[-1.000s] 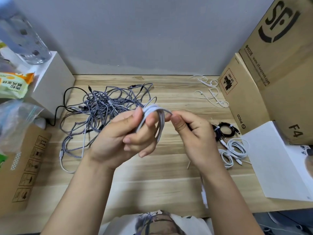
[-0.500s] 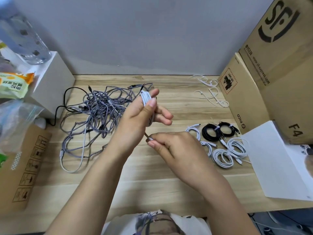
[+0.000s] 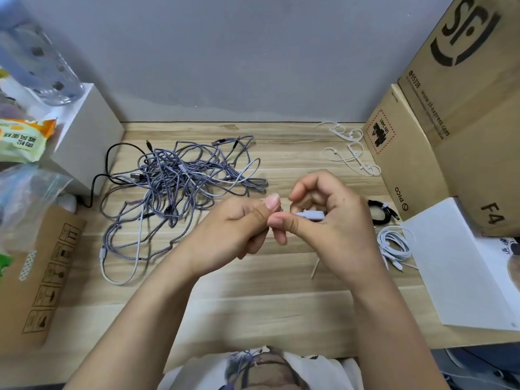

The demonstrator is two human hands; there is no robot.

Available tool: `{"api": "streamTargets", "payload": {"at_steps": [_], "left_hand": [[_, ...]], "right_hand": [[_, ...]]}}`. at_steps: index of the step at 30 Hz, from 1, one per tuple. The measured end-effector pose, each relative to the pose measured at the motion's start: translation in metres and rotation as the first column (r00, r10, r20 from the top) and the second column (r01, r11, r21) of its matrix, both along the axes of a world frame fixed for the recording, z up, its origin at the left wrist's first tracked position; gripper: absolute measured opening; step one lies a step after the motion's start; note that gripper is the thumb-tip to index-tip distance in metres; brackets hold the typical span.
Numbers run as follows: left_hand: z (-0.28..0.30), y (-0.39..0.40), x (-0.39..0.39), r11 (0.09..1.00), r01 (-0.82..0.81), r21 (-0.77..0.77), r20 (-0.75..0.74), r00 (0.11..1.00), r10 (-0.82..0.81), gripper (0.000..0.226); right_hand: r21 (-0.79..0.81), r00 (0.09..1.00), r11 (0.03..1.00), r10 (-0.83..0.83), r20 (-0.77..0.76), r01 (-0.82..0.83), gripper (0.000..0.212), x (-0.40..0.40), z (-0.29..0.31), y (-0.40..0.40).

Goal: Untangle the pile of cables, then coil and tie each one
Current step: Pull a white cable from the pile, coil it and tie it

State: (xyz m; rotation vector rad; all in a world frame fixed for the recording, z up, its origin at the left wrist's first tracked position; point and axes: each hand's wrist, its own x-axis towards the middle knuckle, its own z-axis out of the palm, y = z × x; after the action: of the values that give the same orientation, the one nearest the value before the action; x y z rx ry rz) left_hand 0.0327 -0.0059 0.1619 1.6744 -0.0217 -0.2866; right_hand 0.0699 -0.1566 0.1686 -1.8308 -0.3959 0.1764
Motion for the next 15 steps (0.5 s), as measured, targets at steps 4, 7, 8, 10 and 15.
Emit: {"api": "streamTargets", "payload": {"at_steps": [4, 7, 8, 10, 15], "left_hand": [[0.006, 0.005, -0.003, 0.979, 0.149, -0.139, -0.009, 0.988, -0.152, 0.045], [0.009, 0.007, -0.003, 0.939, 0.244, -0.241, 0.012, 0.968, -0.249, 0.044], [0.009, 0.007, -0.002, 0.927, 0.257, -0.272, 0.022, 0.965, -0.261, 0.046], [0.010, 0.006, -0.001, 0.910, 0.258, -0.326, 0.044, 0.965, -0.258, 0.047], [0.011, -0.008, 0.006, 0.942, 0.049, -0.332, 0.039, 0.999, -0.038, 0.051]], "right_hand": [[0.004, 0.975, 0.986, 0.163, -0.149, -0.165, 0.046, 0.008, -0.002, -0.008], [0.054, 0.919, 0.928, 0.373, -0.132, -0.369, 0.050, 0.007, -0.001, -0.008], [0.090, 0.898, 0.908, 0.418, -0.137, -0.409, 0.056, 0.007, -0.002, -0.007], [0.181, 0.876, 0.877, 0.469, -0.116, -0.445, 0.046, 0.005, 0.000, -0.003], [0.384, 0.917, 0.867, 0.384, -0.110, -0.317, 0.029, 0.007, -0.001, 0.005]]}}
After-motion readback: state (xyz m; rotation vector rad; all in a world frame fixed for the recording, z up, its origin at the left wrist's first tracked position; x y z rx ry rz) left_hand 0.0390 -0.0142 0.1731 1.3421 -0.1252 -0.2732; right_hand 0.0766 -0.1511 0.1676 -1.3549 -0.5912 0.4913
